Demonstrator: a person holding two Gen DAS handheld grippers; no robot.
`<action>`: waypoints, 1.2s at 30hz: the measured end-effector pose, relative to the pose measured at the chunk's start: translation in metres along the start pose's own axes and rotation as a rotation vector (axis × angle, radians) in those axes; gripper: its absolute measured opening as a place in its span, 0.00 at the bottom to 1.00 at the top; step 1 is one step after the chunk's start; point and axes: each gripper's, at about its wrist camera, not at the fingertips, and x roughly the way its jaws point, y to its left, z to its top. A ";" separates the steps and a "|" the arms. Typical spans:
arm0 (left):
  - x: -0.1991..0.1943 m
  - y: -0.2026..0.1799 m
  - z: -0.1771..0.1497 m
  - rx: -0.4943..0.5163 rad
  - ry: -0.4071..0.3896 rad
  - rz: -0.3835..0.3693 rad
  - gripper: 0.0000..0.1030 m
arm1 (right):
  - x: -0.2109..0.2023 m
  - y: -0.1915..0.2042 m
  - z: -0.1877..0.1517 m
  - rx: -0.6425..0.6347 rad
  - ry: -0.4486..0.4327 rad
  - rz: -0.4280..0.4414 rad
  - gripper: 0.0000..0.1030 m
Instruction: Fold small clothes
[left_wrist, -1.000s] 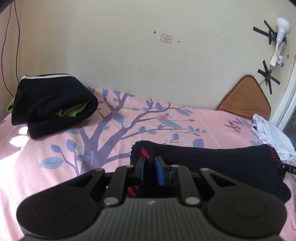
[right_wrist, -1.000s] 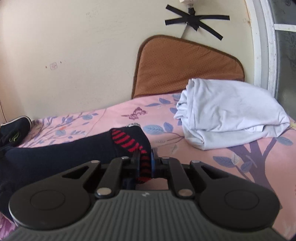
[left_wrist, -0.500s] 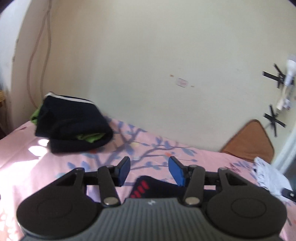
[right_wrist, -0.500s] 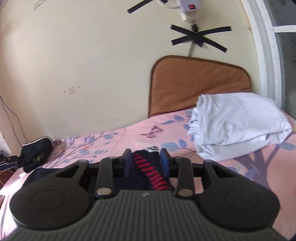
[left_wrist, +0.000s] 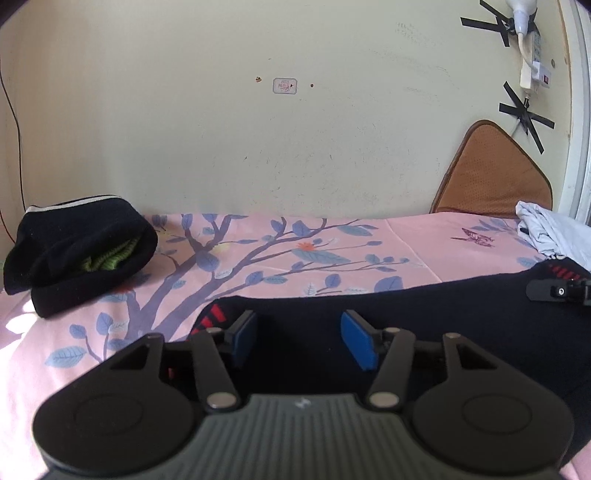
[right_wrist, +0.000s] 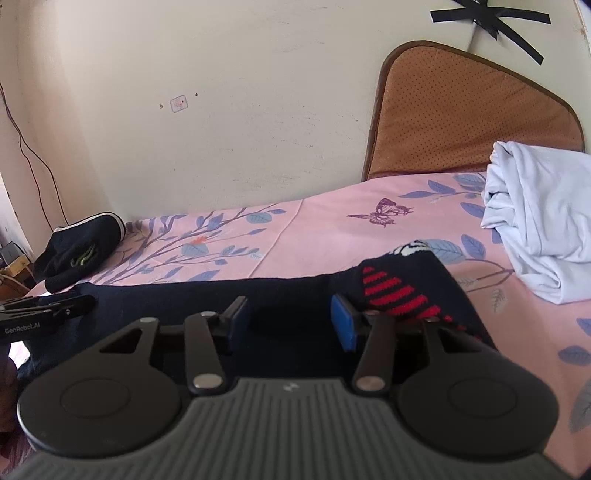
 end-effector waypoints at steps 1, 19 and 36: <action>0.000 0.001 0.000 -0.003 -0.001 -0.002 0.51 | 0.000 -0.001 0.000 0.005 -0.001 0.010 0.56; -0.002 0.001 -0.002 -0.010 -0.010 -0.011 0.58 | 0.002 0.001 0.000 0.006 0.001 0.038 0.68; -0.001 -0.003 -0.003 0.010 0.002 -0.044 0.83 | 0.002 -0.001 0.000 0.014 0.005 0.062 0.73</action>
